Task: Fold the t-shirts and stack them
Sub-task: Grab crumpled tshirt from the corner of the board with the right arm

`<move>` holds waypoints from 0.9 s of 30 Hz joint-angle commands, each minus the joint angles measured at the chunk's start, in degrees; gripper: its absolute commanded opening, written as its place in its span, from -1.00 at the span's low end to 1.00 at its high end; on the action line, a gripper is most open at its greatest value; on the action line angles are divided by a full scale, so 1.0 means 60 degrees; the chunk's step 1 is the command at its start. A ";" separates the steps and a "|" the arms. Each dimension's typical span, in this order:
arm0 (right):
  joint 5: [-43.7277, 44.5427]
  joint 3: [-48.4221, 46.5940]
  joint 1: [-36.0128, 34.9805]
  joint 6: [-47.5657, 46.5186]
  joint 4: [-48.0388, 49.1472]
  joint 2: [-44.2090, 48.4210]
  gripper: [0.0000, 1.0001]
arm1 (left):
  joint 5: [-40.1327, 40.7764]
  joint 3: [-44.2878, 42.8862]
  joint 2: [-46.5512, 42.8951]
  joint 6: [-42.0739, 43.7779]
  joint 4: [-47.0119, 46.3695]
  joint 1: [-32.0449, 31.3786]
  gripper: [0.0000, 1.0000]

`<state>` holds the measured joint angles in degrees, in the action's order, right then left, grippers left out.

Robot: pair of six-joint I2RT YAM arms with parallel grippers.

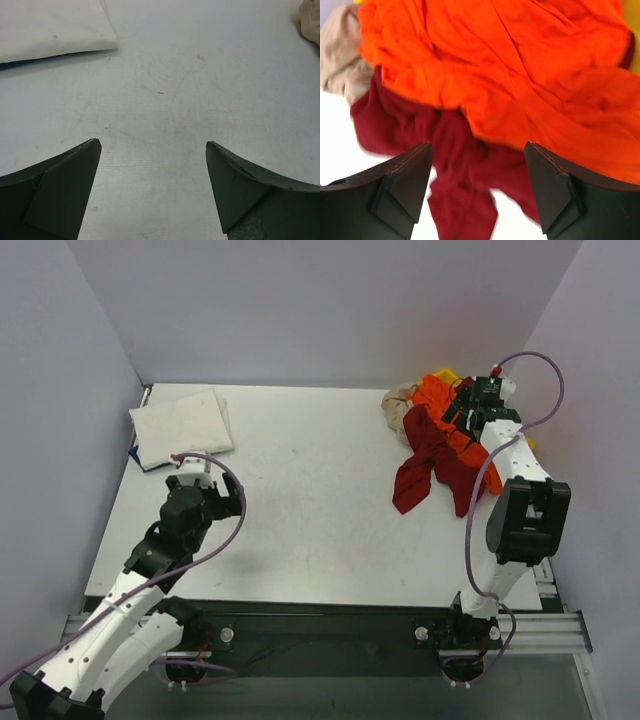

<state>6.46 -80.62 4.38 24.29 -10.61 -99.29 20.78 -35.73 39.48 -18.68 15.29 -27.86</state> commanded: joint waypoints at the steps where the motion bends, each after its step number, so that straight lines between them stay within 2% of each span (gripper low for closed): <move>1: -0.0781 -0.1297 0.0280 0.0374 0.0040 -0.1217 0.49 | 0.0185 0.0036 -0.0150 0.0212 -0.0277 -0.0074 0.95; 5: -0.1322 -0.2338 0.0500 0.0594 -0.0018 -0.2799 0.44 | 0.0331 0.0066 -0.0223 0.0256 -0.0205 -0.0118 0.95; 8: -0.1428 -0.2691 0.0588 0.0668 -0.0062 -0.3357 0.40 | 0.0390 0.0095 -0.0340 0.0256 -0.0175 -0.0147 0.95; 11: -0.1617 -0.2735 0.0705 0.0756 -0.0062 -0.3579 0.26 | 0.0448 0.0124 -0.0428 0.0271 -0.0204 -0.0177 0.95; 14: -0.1896 -0.2706 0.0793 0.0770 -0.0063 -0.3580 -0.12 | 0.0449 0.0139 -0.0472 0.0271 -0.0190 -0.0191 0.95; 15: -0.2042 -0.2692 0.0808 0.0785 -0.0062 -0.3536 -0.37 | 0.0449 0.0139 -0.0487 0.0271 -0.0204 -0.0191 0.95; 16: -0.2130 -0.2691 0.0837 0.0770 -0.0062 -0.3492 -0.50 | 0.0449 0.0139 -0.0502 0.0271 -0.0190 -0.0206 0.95; 17: -0.2189 -0.2677 0.0851 0.0785 -0.0062 -0.3318 -0.62 | 0.0420 0.0139 -0.0516 0.0271 -0.0190 -0.0206 0.95; 18: -0.2219 -0.2662 0.0852 0.0785 -0.0062 -0.3200 -0.84 | 0.0434 0.0139 -0.0516 0.0256 -0.0190 -0.0206 0.95; 20: -0.2205 -0.2546 0.0852 0.0785 -0.0063 -0.2690 -1.00 | 0.0419 0.0139 -0.0560 0.0256 -0.0175 -0.0206 0.95; 27: -0.1575 -0.1184 0.0662 0.0624 0.0565 0.0313 -1.00 | 0.0448 0.0153 -0.0663 0.0256 -0.0190 -0.0235 0.95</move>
<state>-5.30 -89.62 8.91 28.60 -10.24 -110.17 22.57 -35.07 36.29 -17.72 15.27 -28.84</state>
